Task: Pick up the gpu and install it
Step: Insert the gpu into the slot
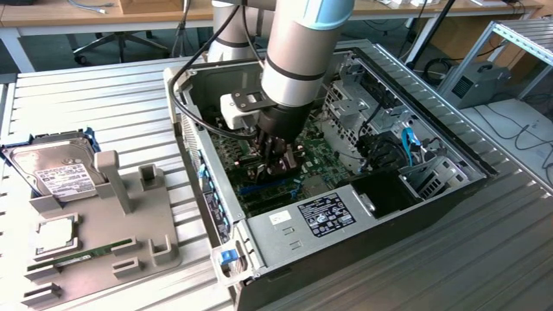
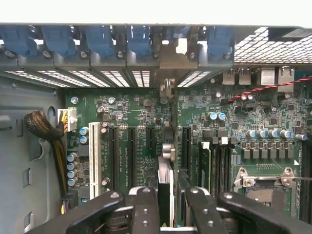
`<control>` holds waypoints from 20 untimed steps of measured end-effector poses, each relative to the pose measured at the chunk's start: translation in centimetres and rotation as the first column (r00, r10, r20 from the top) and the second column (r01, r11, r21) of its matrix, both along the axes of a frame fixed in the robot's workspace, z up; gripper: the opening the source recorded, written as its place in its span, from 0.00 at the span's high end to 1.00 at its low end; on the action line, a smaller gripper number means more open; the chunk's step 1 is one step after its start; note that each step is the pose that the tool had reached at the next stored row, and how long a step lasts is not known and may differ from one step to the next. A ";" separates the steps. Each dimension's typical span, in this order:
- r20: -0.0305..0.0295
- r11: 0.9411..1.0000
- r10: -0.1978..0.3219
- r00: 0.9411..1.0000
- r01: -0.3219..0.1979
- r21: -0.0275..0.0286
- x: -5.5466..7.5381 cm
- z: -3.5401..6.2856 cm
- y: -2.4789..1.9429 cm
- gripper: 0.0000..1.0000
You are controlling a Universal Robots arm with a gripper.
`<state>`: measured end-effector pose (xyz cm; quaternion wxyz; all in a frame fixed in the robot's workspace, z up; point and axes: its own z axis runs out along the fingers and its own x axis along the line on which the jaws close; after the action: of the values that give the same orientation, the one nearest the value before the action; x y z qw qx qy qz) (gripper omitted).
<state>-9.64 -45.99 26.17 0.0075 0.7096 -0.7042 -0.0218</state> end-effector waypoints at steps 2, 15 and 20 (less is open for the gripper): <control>0.000 1.000 0.000 1.000 0.000 0.000 0.0 -0.08 0.01 0.74; 0.000 1.000 0.000 1.000 0.000 0.000 0.0 -0.79 0.00 0.74; 0.000 1.000 0.000 1.000 0.000 0.000 0.0 -0.80 0.00 0.74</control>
<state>-9.66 -45.99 25.37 0.0074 0.7096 -0.7042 -0.0219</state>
